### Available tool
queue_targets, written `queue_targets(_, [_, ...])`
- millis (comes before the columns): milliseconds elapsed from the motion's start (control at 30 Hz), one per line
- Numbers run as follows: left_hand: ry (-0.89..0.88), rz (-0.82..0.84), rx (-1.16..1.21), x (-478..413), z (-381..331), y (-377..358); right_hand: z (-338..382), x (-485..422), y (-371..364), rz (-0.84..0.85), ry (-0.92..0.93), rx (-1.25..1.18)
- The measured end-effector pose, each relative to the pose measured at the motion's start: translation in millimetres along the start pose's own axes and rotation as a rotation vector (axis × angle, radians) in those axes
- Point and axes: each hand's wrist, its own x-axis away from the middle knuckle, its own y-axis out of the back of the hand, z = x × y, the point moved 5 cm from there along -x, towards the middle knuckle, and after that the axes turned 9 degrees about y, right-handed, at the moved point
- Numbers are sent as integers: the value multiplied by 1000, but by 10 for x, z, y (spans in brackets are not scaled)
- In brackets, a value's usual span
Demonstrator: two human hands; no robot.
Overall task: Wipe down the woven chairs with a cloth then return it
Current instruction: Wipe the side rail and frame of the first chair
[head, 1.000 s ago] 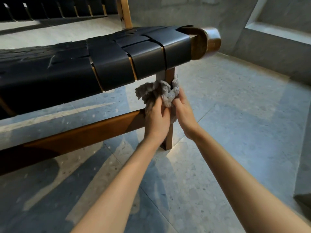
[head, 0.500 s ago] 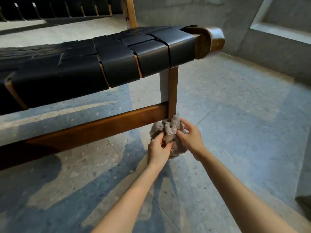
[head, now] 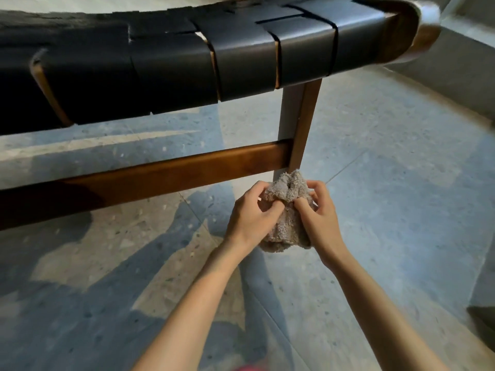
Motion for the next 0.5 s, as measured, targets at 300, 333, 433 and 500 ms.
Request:
queue_targets(300, [216,230,-238,221,78,429,346,152,-296,221,-178,252])
queue_targets(333, [238,291,-301,303,34,455,415,206,-300,262,-236,306])
queue_targets(433, [309,476,-468,609,-164,563,751,435,-277,353,-389,385])
queue_targets(500, [355,556,-468,799,-394,709,1115,558,-212,363,-434,376])
